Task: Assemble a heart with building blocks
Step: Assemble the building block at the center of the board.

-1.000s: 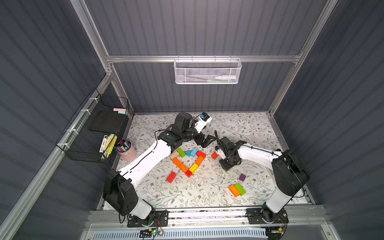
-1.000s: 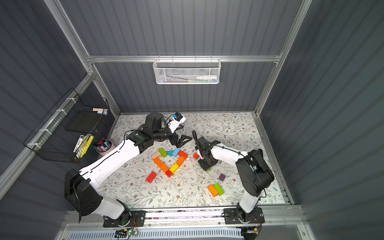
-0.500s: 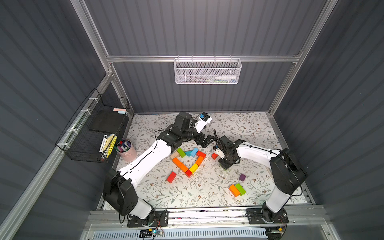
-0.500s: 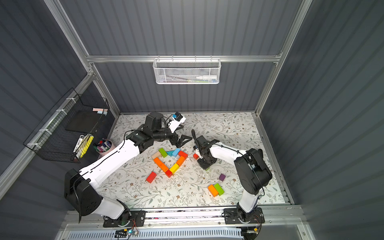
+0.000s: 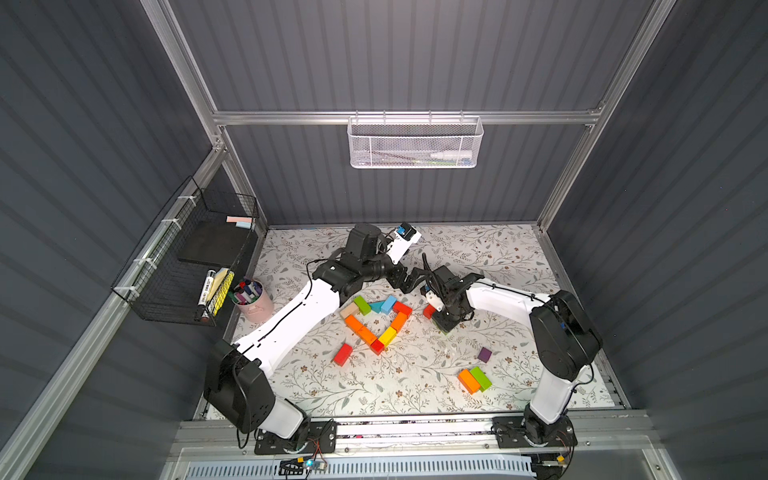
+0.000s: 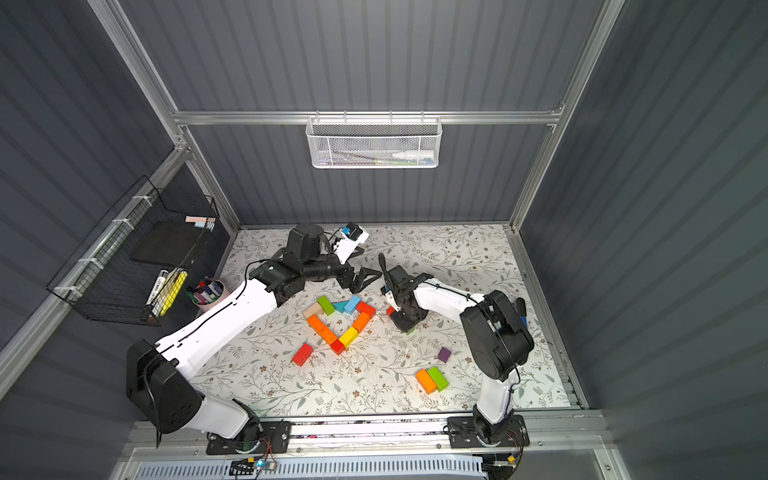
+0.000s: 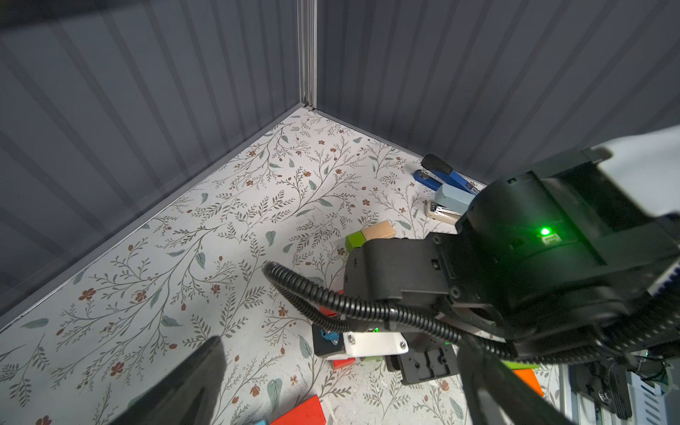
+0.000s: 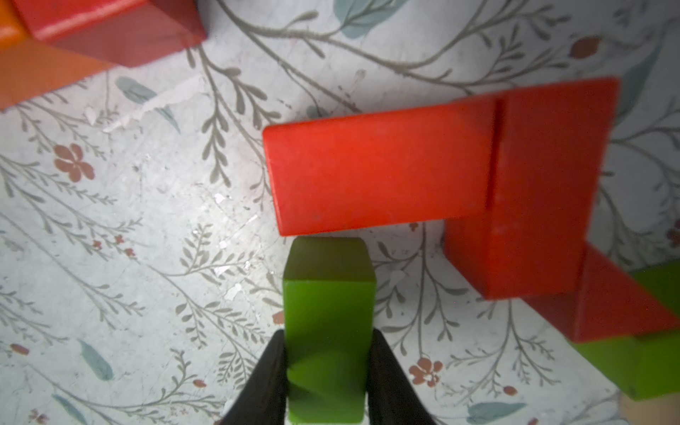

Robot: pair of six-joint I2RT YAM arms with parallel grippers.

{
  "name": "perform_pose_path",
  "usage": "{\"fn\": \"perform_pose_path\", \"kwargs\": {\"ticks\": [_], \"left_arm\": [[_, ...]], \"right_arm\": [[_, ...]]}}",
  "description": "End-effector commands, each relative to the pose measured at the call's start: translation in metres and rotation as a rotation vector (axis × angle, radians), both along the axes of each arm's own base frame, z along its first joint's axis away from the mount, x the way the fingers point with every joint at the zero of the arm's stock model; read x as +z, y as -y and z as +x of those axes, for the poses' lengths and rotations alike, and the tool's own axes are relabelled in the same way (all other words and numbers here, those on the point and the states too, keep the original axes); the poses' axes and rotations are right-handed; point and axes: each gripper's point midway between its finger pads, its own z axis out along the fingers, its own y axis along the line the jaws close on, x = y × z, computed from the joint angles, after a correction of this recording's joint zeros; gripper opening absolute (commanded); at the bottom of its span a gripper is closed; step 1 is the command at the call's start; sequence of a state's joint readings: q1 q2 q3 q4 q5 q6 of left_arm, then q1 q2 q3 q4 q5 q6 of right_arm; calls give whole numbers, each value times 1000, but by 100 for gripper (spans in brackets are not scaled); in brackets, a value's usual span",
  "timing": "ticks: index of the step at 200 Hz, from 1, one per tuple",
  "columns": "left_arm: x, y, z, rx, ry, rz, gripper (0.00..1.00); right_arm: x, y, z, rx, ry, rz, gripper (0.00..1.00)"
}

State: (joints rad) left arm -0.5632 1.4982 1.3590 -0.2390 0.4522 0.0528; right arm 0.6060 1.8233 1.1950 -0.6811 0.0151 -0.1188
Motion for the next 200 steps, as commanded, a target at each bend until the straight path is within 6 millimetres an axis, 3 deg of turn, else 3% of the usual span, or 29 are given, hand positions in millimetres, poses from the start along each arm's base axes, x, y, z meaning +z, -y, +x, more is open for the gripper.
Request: {"fn": "perform_pose_path", "kwargs": {"ticks": [1, 130, 200], "left_arm": [[12, -6, -2, 10, 31, -14, 99], [11, -6, -1, 11, 28, -12, 99], [9, -5, -1, 10, 24, -10, 99]], "right_arm": [[-7, -1, 1, 35, -11, -24, 27], [-9, -5, 10, 47, -14, -19, 28], [12, -3, 2, 15, 2, 26, 55]]}}
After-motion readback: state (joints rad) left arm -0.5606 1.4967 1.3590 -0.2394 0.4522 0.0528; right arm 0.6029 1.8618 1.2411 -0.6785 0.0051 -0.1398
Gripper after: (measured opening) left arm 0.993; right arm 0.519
